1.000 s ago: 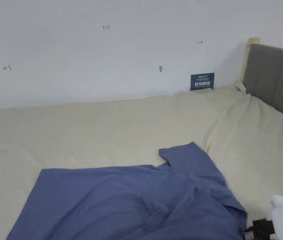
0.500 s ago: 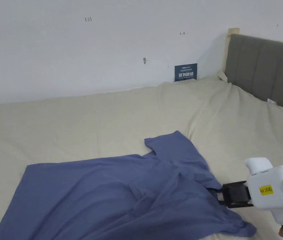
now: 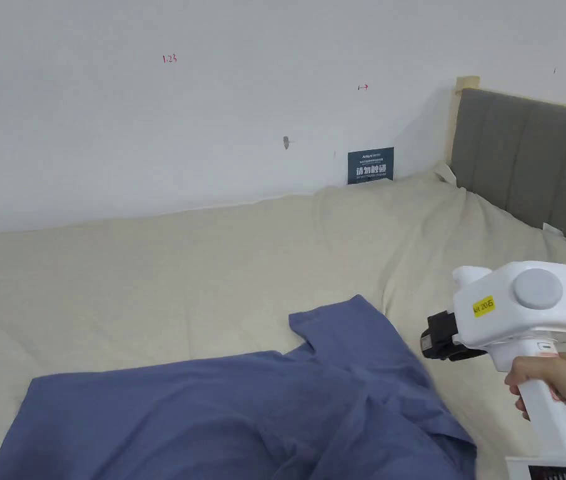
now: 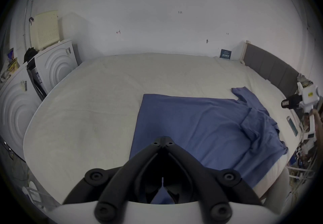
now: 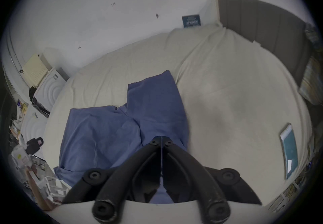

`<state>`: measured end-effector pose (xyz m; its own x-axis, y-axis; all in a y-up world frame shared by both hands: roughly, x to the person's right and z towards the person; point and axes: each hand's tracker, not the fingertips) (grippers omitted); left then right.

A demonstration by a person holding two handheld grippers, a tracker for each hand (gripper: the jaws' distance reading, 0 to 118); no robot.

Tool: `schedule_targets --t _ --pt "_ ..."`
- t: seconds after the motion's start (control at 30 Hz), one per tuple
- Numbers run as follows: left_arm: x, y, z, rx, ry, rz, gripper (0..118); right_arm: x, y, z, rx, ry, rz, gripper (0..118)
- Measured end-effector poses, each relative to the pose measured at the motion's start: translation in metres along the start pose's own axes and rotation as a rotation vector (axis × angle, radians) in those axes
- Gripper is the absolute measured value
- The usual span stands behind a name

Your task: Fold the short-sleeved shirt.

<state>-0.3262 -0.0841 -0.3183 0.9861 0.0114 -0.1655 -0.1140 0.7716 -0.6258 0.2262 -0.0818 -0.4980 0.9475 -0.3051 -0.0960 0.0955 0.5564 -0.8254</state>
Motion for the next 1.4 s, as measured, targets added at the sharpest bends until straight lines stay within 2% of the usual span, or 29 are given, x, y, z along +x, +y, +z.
schedule_targets --t 0.03,0.07,0.1,0.13,0.2,0.27,0.33,0.37,0.43,0.5,0.53,0.57,0.63,0.67,0.7,0.77,0.8,0.83,0.9,0.97,1.0,1.03,1.1,1.13,1.3,1.4 --pt "0.002 0.003 -0.01 -0.017 0.007 -0.019 0 0.001 0.01 -0.013 -0.061 0.004 -0.002 20" --pt "0.005 0.004 -0.017 -0.028 0.009 -0.024 0 0.003 0.016 -0.026 -0.101 -0.003 0.002 53" --pt "0.005 0.006 -0.024 -0.032 0.003 -0.023 0 0.006 0.022 -0.042 -0.09 -0.049 -0.002 94" --pt "0.005 0.007 -0.031 -0.034 -0.005 -0.024 0 0.006 0.027 -0.051 -0.084 -0.069 0.011 104" --pt "0.009 0.008 -0.044 -0.055 -0.018 -0.021 0 0.011 0.035 -0.071 -0.096 -0.093 -0.026 104" --pt "0.009 0.009 -0.062 -0.1 -0.017 -0.03 0 0.021 0.048 -0.101 -0.146 -0.052 -0.059 104" --pt "0.01 0.007 -0.071 -0.12 -0.012 -0.03 0 0.023 0.048 -0.12 -0.169 -0.094 -0.085 104" --pt "0.009 0.006 -0.074 -0.134 -0.016 -0.026 0 0.021 0.049 -0.129 -0.179 -0.112 -0.09 104" --pt "0.005 0.004 -0.081 -0.141 -0.022 -0.018 0 0.019 0.048 -0.144 -0.205 -0.03 -0.057 104" --pt "0.002 0.002 -0.087 -0.156 -0.022 -0.011 0 0.009 0.044 -0.155 -0.223 -0.073 -0.059 103" --pt "0.001 0.0 -0.09 -0.164 -0.021 -0.011 0 0.006 0.046 -0.163 -0.232 -0.148 0.013 100" --pt "0.001 0.0 -0.09 -0.174 -0.019 -0.012 0 -0.001 0.045 -0.165 -0.238 -0.189 0.045 94" --pt "0.0 -0.002 -0.089 -0.185 -0.017 -0.016 0 -0.014 0.043 -0.162 -0.24 -0.271 0.133 72" --pt "-0.002 -0.002 -0.09 -0.189 -0.015 -0.017 0 -0.015 0.048 -0.157 -0.222 -0.247 0.156 46" --pt "-0.003 -0.001 -0.091 -0.192 -0.015 -0.019 0 -0.019 0.05 -0.152 -0.216 -0.194 0.165 0" --pt "-0.003 0.003 -0.096 -0.193 -0.004 -0.019 0 -0.028 0.054 -0.145 -0.223 -0.175 0.121 0" --pt "-0.004 0.005 -0.097 -0.194 0.004 -0.019 0 -0.033 0.055 -0.143 -0.236 -0.198 0.134 0" --pt "-0.006 0.008 -0.099 -0.192 0.011 -0.017 0 -0.036 0.055 -0.142 -0.25 -0.139 0.164 0" --pt "-0.008 0.016 -0.103 -0.193 0.0 -0.008 3 -0.047 0.057 -0.135 -0.234 -0.143 0.144 0" --pt "-0.013 0.028 -0.115 -0.218 -0.016 -0.008 29 -0.058 0.058 -0.12 -0.216 -0.139 0.15 0" --pt "-0.014 0.032 -0.123 -0.218 -0.013 0.001 39 -0.06 0.06 -0.118 -0.213 -0.133 0.148 0" --pt "-0.015 0.039 -0.131 -0.225 0.0 0.006 39 -0.059 0.064 -0.117 -0.21 -0.126 0.139 0" --pt "-0.018 0.054 -0.148 -0.244 0.011 0.003 103 -0.058 0.072 -0.117 -0.203 -0.128 0.103 0" --pt "-0.018 0.068 -0.154 -0.262 0.006 0.008 117 -0.06 0.073 -0.115 -0.198 -0.125 0.105 0" --pt "-0.027 0.099 -0.213 -0.317 0.002 0.037 118 -0.054 0.077 -0.117 -0.206 -0.106 0.095 0" --pt "-0.02 0.103 -0.242 -0.369 0.064 -0.018 116 -0.052 0.072 -0.115 -0.206 -0.101 0.107 0"
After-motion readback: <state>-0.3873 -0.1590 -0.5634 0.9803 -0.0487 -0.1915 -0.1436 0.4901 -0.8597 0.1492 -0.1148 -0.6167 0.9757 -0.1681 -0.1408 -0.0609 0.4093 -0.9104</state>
